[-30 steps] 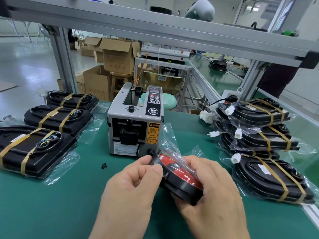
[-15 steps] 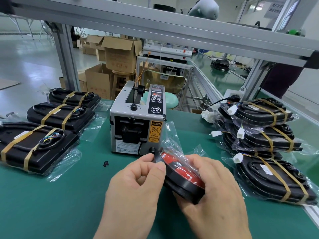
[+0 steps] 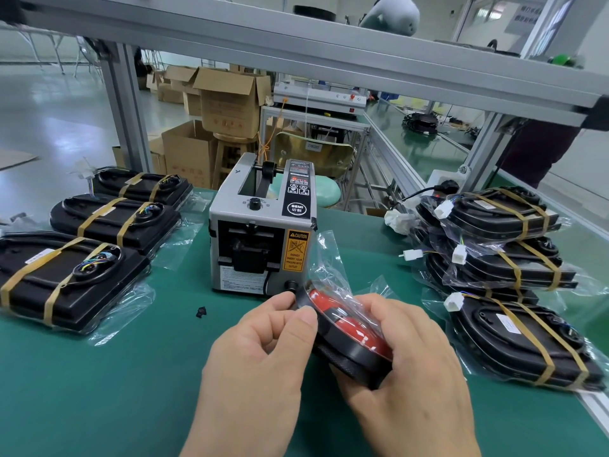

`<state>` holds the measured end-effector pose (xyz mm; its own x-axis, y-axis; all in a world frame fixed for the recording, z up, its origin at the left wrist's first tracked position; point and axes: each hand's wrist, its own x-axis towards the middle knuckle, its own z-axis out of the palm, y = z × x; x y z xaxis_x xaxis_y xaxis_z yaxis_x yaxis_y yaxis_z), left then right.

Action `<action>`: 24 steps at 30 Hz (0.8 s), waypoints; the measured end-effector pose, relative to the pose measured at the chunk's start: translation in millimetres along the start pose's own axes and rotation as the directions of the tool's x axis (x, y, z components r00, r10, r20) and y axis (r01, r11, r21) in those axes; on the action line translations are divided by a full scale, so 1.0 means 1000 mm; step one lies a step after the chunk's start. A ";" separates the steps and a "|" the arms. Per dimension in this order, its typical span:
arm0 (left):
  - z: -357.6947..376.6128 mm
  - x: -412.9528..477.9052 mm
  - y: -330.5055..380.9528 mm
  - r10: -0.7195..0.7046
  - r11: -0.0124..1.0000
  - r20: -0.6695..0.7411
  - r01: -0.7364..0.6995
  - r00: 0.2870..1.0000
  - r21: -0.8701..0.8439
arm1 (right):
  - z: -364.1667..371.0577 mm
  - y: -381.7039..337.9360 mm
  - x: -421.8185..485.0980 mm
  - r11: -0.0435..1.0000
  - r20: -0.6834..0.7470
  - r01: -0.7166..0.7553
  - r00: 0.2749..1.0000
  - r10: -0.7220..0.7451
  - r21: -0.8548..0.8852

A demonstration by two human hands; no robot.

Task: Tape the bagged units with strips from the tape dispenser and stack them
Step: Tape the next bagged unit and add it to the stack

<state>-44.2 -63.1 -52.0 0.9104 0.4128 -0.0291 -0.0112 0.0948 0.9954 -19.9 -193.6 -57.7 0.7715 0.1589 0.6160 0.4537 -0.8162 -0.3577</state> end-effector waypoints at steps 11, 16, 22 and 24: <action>0.003 0.001 -0.002 0.066 0.998 -0.037 -0.066 0.997 0.005 | 0.000 0.001 0.000 1.000 0.014 -0.012 1.000 0.012 -0.004; 0.005 0.001 -0.002 0.071 0.997 -0.066 -0.069 0.995 0.027 | 0.000 0.001 0.000 1.000 0.014 -0.016 1.000 0.016 -0.006; 0.003 0.000 -0.005 0.089 0.996 -0.045 -0.089 0.995 -0.012 | 0.000 0.001 0.001 1.000 0.011 -0.016 1.000 0.016 0.009; 0.003 0.001 -0.004 0.059 0.998 -0.039 -0.060 0.998 -0.023 | 0.000 0.001 0.000 1.000 0.015 -0.019 1.000 0.018 0.016</action>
<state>-41.8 -65.7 -56.1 0.8914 0.4526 0.0260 -0.0751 0.0909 0.9930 -19.4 -194.4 -57.4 0.7862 0.1521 0.5990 0.4463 -0.8101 -0.3802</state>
